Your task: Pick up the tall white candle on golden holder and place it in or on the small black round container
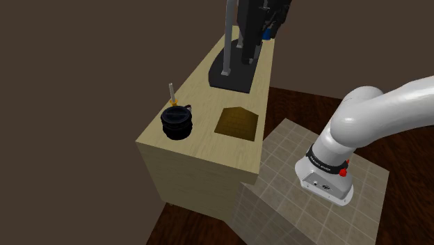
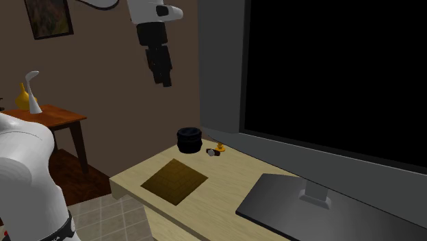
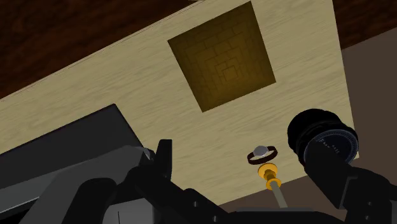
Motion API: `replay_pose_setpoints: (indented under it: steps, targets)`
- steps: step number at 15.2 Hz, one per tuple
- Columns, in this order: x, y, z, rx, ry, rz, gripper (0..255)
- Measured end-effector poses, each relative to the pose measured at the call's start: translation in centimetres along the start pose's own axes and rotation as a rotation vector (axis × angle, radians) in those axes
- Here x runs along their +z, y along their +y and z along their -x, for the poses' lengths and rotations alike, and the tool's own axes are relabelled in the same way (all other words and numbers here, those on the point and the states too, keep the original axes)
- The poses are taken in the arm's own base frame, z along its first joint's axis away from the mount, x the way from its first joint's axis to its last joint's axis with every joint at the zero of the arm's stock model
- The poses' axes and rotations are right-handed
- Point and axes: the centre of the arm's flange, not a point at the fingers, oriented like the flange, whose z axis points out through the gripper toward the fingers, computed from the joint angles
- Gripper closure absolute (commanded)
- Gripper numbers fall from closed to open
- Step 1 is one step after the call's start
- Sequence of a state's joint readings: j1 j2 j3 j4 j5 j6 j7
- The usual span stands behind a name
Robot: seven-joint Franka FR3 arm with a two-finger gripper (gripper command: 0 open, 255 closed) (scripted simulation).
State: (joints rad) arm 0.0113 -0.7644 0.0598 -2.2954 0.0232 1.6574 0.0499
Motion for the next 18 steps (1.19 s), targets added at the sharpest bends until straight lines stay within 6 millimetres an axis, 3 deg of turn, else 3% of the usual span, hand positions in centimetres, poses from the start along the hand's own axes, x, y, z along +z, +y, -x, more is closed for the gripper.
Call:
replay_pose_setpoints:
  steps: [4, 18]
  targets:
    - [1.9, -1.4, -1.2, -0.003, 0.01, 0.014, 0]
    - [14.8, -11.4, -10.4, -0.025, 0.088, 0.109, 0]
